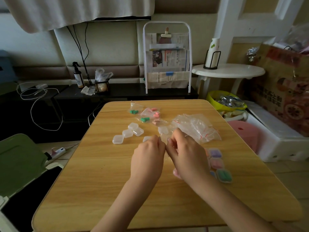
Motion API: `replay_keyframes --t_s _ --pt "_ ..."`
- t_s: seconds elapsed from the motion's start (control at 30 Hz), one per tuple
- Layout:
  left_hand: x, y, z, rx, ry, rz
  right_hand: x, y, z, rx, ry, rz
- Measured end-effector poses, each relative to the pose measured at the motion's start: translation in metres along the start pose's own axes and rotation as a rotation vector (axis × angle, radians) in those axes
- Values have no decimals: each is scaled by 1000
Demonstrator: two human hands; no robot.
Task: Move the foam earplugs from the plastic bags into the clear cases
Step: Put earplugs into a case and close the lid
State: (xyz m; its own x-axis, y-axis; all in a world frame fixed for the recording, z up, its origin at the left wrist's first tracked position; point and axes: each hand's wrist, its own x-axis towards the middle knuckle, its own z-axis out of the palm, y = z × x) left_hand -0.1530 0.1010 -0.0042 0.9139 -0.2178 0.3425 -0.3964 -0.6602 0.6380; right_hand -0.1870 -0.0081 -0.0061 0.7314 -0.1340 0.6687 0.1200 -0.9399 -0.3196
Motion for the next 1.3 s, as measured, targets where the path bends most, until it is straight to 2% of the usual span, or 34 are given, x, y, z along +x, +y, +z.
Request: replay_keyframes --t_s 0.1,0.17,0.4,0.53,0.73,0.83,0.9,1.0,1.07,1.17,1.23,1.3 --pt "0 -1 0 11 16 12 3 0 -1 -8 0 -109" --pt "-1 -2 1 11 19 39 3 0 -2 -37 -49 -114" --pt "-5 0 4 43 6 247 4 4 -1 -34 -384 124" --pt "-6 2 5 1 67 393 8 10 -3 97 -444 201" --pt "-7 3 3 17 104 442 11 21 -1 243 -527 204" --pt "-6 5 1 -124 81 346 15 23 -4 399 -456 229" --pt "-1 5 -5 -279 133 203 18 22 -8 514 -410 275" --pt "12 -3 -15 -380 175 -38 20 20 -13 714 -403 347" --pt "19 -11 -19 -471 77 -143 20 20 -15 811 -415 364" --pt "20 -12 -26 -756 -126 -286 20 19 -16 843 -421 362" --pt "20 -11 -26 -922 -182 -347 19 19 -14 861 -409 381" --pt "21 -12 -24 -926 -191 -346 18 20 -13 856 -401 396"
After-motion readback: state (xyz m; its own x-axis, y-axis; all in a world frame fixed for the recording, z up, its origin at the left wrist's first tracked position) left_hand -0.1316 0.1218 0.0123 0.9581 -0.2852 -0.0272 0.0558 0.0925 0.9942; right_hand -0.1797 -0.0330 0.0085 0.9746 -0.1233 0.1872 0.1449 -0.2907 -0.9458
